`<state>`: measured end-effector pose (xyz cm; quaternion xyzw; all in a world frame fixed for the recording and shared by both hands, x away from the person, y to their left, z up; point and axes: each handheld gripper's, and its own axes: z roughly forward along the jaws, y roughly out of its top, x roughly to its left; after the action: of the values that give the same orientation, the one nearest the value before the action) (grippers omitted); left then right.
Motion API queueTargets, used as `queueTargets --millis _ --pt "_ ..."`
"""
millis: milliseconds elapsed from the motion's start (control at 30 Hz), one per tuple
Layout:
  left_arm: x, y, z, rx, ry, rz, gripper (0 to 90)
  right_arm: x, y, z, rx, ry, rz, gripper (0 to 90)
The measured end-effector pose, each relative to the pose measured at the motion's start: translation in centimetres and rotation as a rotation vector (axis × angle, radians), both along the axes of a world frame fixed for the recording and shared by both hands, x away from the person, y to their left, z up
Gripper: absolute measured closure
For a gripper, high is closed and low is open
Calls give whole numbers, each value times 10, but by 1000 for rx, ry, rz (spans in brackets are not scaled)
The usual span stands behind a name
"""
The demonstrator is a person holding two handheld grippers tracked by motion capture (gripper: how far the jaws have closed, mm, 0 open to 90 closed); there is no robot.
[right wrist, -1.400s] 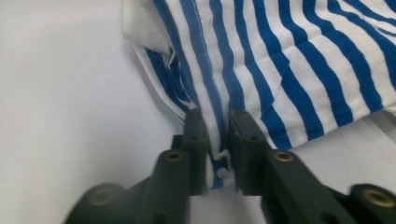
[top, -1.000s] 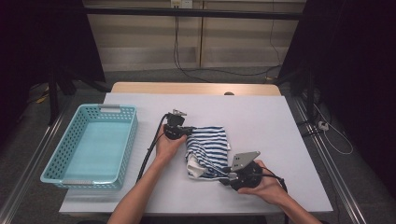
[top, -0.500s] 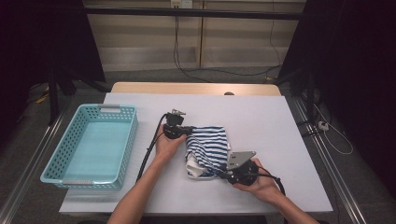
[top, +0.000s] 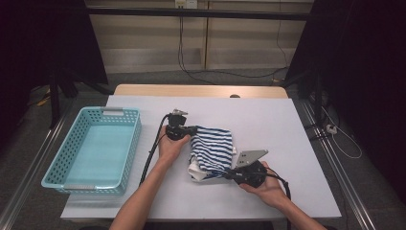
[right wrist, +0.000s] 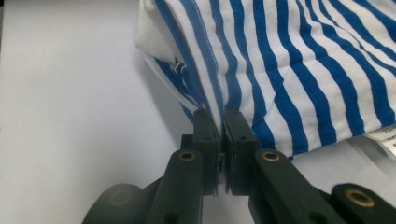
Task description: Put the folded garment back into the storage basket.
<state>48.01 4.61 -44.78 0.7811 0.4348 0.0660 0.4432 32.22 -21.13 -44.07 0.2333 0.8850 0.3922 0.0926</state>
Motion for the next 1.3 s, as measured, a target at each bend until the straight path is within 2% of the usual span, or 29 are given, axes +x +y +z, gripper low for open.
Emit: queueTargets --millis 233,333,433,633,833,867,933,967,1133,1267,1300 --pt "-1 3 6 -30 -16 -4 848 -1 0 3 36 4 -14 854" --pt "-1 6 10 -71 -34 3 848 -1 -1 6 71 8 -27 855" --pt "-1 8 13 -61 -36 -1 848 -2 -2 9 90 5 -32 854" --pt "-3 12 19 -80 -40 10 849 -2 -1 13 132 13 -37 855" --pt "-3 14 23 -85 -70 20 849 -2 0 17 150 3 -29 855" --pt "-3 16 24 -72 -67 10 848 -1 0 17 149 -1 -27 855" --pt "-3 16 25 -81 -69 19 849 -1 1 17 157 2 -25 855" --pt "-3 17 26 -67 -74 16 849 -2 1 18 156 4 -28 855" --pt "-6 20 30 -80 -69 19 849 -4 3 20 172 -3 -35 855" --pt "-6 22 35 -79 -86 14 849 -5 5 22 178 -13 -36 855" --pt "-6 23 36 -91 -86 20 848 -6 5 23 185 -12 -35 855"
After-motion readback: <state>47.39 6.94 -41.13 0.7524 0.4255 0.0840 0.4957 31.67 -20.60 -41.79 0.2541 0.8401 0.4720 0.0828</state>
